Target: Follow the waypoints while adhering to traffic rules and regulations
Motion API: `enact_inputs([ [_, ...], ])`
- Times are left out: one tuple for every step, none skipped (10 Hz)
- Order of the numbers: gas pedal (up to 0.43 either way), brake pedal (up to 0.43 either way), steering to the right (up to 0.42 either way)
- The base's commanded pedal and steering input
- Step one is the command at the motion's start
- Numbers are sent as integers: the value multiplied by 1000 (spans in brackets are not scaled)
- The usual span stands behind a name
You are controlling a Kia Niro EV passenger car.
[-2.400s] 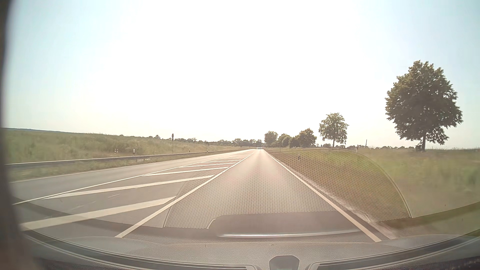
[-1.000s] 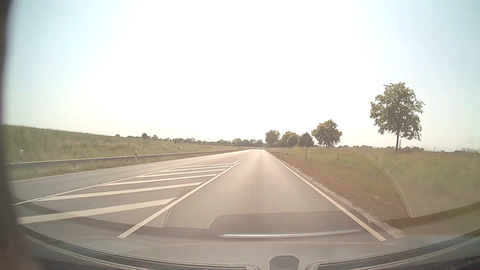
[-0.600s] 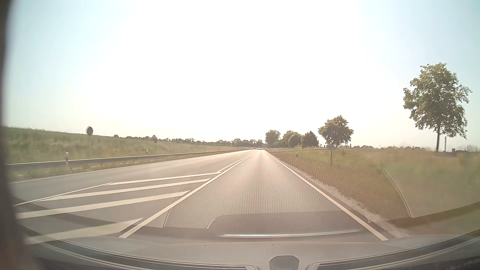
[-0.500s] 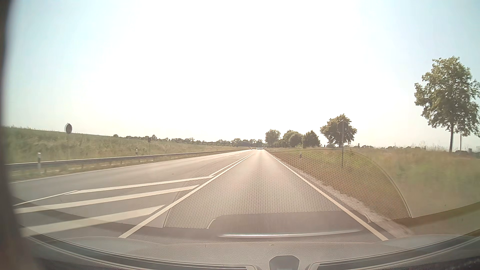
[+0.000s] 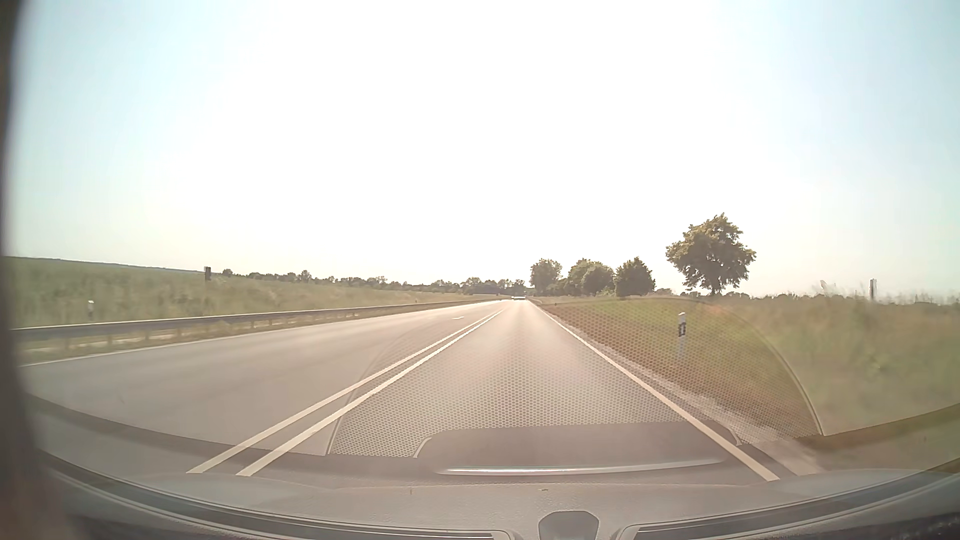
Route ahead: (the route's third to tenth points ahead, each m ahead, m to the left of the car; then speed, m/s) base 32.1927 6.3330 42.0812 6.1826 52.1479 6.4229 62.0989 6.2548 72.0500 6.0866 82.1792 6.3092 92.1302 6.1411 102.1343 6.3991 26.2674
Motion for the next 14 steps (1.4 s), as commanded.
enact_inputs([
  [461,6,4],
  [461,6,4],
  [461,6,4],
  [461,6,4],
  [461,6,4],
  [461,6,4],
  [461,6,4],
  [461,6,4],
  [461,6,4],
  [461,6,4],
  [461,6,4],
  [461,6,4],
  [461,6,4],
  [461,6,4],
])
